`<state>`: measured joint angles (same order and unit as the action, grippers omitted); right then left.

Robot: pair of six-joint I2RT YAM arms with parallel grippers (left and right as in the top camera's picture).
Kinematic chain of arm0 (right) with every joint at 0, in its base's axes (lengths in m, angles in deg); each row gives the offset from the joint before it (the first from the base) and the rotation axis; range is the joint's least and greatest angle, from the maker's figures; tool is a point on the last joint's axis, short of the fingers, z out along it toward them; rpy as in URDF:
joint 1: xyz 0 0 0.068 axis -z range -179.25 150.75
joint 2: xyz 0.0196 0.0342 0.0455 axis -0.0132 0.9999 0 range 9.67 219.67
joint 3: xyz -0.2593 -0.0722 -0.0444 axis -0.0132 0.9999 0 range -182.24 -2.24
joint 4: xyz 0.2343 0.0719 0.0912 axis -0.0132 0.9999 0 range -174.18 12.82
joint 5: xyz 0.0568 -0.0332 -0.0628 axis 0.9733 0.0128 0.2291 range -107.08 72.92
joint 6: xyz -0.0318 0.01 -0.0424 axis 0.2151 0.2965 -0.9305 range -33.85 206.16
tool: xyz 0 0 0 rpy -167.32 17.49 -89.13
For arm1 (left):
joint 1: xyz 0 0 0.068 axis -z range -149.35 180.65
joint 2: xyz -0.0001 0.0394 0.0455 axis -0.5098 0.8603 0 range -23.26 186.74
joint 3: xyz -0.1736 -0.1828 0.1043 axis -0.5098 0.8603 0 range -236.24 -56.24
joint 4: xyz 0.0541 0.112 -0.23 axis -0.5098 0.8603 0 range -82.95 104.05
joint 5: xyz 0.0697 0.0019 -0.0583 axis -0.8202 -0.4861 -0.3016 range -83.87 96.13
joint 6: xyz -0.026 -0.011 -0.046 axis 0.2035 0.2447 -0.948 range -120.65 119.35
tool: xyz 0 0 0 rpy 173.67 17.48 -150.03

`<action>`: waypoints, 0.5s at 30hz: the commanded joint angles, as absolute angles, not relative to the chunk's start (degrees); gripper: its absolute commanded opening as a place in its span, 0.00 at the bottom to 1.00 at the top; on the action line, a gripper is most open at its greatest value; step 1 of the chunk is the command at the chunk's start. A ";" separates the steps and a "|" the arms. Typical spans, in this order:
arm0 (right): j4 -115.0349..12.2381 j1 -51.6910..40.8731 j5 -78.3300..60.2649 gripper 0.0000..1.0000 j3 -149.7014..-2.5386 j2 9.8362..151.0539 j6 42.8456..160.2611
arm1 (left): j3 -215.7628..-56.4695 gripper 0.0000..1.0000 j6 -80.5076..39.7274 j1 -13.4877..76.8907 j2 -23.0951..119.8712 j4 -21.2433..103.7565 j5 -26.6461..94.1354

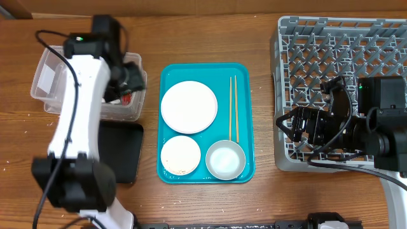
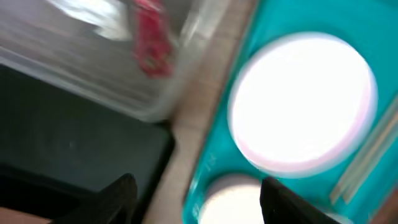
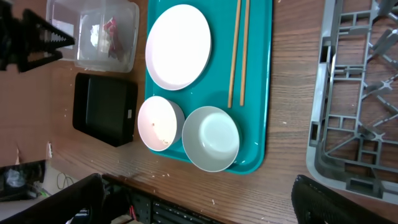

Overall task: Sort waste into correct bins and load items into the dishwasher
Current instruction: 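Grasp the rim of the pink rice bowl with the left gripper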

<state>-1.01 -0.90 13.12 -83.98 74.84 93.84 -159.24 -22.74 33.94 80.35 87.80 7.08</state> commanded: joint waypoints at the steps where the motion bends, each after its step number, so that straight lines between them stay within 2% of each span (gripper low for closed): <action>1: -1.16 -1.27 13.43 0.98 -84.66 74.73 93.58 | -159.74 0.65 -22.30 43.06 75.30 90.97 6.34; 4: -1.05 -1.27 13.43 0.98 -84.66 74.73 93.58 | -158.19 0.66 -27.18 51.41 75.41 93.37 3.52; 7: -1.03 -1.27 13.43 0.98 -84.63 74.73 93.58 | -151.55 0.66 -35.57 59.51 75.44 89.64 1.51; 12: -0.96 -1.27 13.45 0.98 -84.63 74.73 93.58 | -139.68 0.55 -46.48 64.48 75.48 81.62 1.72; 15: -0.96 -1.27 13.43 0.98 -84.52 74.73 93.58 | -132.38 0.52 -48.03 65.48 75.59 73.48 5.31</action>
